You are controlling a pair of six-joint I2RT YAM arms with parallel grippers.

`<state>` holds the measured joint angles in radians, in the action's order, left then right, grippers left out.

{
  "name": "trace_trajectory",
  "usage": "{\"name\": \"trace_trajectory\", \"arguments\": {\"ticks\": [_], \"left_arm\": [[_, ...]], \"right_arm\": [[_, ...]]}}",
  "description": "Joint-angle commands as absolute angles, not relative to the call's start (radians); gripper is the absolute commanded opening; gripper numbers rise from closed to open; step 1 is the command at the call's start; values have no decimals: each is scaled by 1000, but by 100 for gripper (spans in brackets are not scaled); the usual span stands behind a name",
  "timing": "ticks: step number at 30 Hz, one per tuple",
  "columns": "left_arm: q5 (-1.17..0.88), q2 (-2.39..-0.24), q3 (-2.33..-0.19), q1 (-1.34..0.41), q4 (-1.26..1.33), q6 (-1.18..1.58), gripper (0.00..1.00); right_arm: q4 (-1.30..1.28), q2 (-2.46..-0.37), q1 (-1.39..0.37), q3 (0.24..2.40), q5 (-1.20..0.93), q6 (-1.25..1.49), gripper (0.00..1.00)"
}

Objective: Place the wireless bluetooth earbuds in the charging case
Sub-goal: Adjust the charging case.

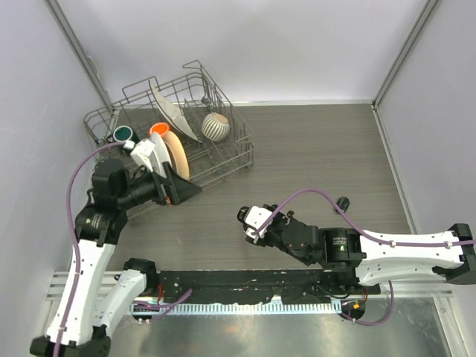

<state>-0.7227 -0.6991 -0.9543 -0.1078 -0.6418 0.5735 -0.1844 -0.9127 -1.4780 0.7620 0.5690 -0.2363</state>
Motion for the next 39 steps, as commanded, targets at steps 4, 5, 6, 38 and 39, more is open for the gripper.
{"name": "trace_trajectory", "arguments": {"ticks": [4,5,6,38,39], "left_arm": [[-448,-882,-1080,-506,-626,482,100],[-434,-902,-1088,-573,-627,480,100],[-439,-929,-1091,-590,-621,488,100],[-626,-976,-966,-712,-186,677,76],[-629,-980,-972,-712,-184,673,74]], "right_arm": [[-77,-965,-1483,874,635,-313,1],[-78,-972,-1483,885,637,-310,1],[-93,-977,-1482,914,634,-293,1],[-126,-957,-1282,948,227,-144,1],[-126,-959,-1282,945,235,-146,1]]}}
